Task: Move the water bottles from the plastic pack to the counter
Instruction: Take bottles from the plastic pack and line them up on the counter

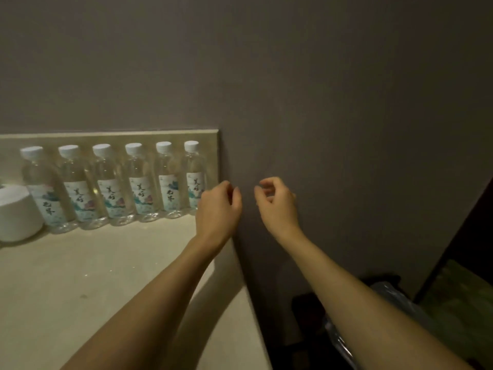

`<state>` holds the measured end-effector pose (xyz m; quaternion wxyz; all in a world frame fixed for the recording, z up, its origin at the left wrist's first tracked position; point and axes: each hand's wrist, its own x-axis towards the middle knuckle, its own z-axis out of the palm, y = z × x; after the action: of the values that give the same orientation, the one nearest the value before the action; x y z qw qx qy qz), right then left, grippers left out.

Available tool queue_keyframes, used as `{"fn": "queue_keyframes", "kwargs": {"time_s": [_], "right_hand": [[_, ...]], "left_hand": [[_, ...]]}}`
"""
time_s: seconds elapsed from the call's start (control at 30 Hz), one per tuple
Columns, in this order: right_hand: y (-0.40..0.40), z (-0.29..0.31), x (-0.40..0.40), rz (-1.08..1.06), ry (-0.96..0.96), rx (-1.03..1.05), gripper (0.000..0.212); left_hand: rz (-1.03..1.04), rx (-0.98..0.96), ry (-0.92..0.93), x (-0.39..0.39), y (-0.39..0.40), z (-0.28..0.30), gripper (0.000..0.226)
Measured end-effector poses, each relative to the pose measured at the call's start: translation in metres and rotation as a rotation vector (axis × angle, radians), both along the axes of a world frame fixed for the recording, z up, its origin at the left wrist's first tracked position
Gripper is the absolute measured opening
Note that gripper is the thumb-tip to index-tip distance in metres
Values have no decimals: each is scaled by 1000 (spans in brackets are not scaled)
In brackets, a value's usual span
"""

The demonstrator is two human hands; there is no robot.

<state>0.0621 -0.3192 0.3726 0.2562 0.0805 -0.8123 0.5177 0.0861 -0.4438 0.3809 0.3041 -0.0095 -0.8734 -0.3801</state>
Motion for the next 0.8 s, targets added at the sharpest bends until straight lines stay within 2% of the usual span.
{"fn": "queue_keyframes", "kwargs": {"time_s": [0.1, 0.37, 0.6, 0.8], "right_hand": [[51, -3, 6, -70, 40, -26, 5], [224, -33, 15, -206, 45, -22, 6], [358, -96, 29, -301, -102, 5, 15], [427, -147, 29, -319, -276, -3, 24]], "left_hand": [[-63, 39, -43, 0, 49, 4, 30], [-139, 33, -172, -6, 220, -17, 32], [-254, 48, -371, -2, 356, -80, 31], [-311, 55, -557, -11, 419, -145, 29]]}}
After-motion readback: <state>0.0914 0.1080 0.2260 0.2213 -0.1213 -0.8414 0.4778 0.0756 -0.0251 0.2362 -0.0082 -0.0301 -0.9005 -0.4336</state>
